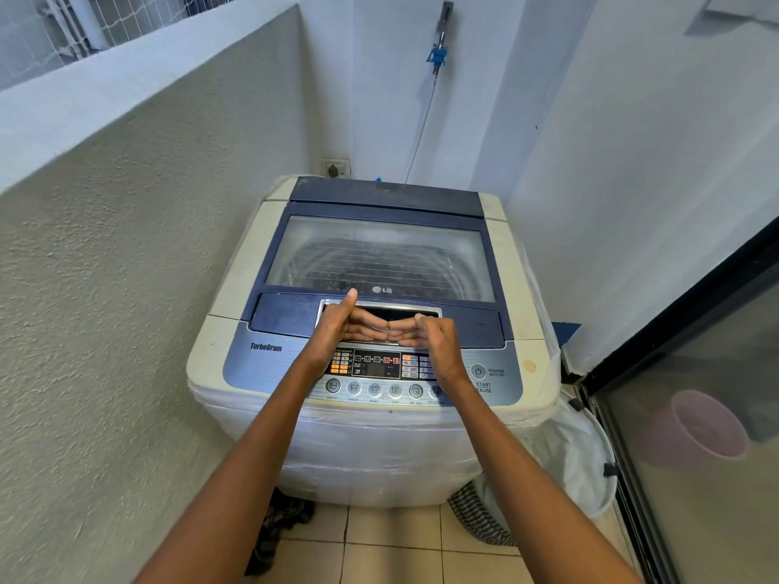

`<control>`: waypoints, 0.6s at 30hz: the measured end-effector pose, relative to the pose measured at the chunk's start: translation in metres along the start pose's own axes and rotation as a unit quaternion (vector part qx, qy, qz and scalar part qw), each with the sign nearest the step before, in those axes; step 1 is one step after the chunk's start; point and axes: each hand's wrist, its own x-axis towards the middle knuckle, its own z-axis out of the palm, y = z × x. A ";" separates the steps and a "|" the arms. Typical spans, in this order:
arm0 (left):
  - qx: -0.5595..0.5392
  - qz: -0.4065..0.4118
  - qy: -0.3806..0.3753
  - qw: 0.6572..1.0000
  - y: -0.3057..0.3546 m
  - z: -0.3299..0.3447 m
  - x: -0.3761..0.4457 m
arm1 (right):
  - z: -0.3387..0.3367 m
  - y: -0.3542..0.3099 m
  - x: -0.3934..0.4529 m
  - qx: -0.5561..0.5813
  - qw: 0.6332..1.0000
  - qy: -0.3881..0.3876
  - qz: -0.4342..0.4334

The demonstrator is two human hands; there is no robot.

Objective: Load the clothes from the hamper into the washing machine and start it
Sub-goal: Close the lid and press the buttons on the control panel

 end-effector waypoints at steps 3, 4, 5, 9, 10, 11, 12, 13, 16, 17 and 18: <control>0.002 0.003 0.001 1.000 0.000 0.000 0.000 | 0.000 0.001 0.000 -0.005 1.000 0.005 0.003; 0.003 0.003 0.001 1.000 0.000 0.000 0.000 | 0.000 0.001 0.000 -0.006 1.000 0.006 0.004; 0.004 0.002 0.001 1.000 0.001 0.000 0.000 | 0.000 0.000 0.000 -0.005 1.000 0.005 0.003; 0.007 0.004 0.001 1.000 0.000 0.000 0.000 | 0.000 -0.002 -0.001 -0.005 1.000 0.000 0.001; 0.007 0.006 0.001 1.000 0.000 0.000 0.000 | 0.001 -0.002 -0.001 -0.006 1.000 0.001 0.001; 0.008 0.007 0.001 1.000 0.000 -0.001 0.000 | 0.001 -0.001 -0.001 -0.007 1.000 0.001 0.002; 0.009 0.008 0.000 1.000 -0.001 -0.001 0.000 | 0.000 -0.001 0.000 -0.009 1.000 0.001 0.003; 0.009 0.009 -0.001 1.000 -0.001 -0.001 -0.001 | 0.000 0.000 0.000 -0.011 1.000 0.002 0.004; 0.010 0.009 -0.002 1.000 0.000 -0.001 -0.001 | 0.000 0.000 -0.001 -0.011 1.000 0.006 0.005; 0.011 0.010 -0.002 1.000 0.000 -0.001 -0.001 | 0.000 0.000 -0.001 -0.009 1.000 0.007 0.005; 0.011 0.011 -0.002 1.000 0.001 0.000 -0.001 | 0.001 0.000 -0.001 -0.010 1.000 0.008 0.005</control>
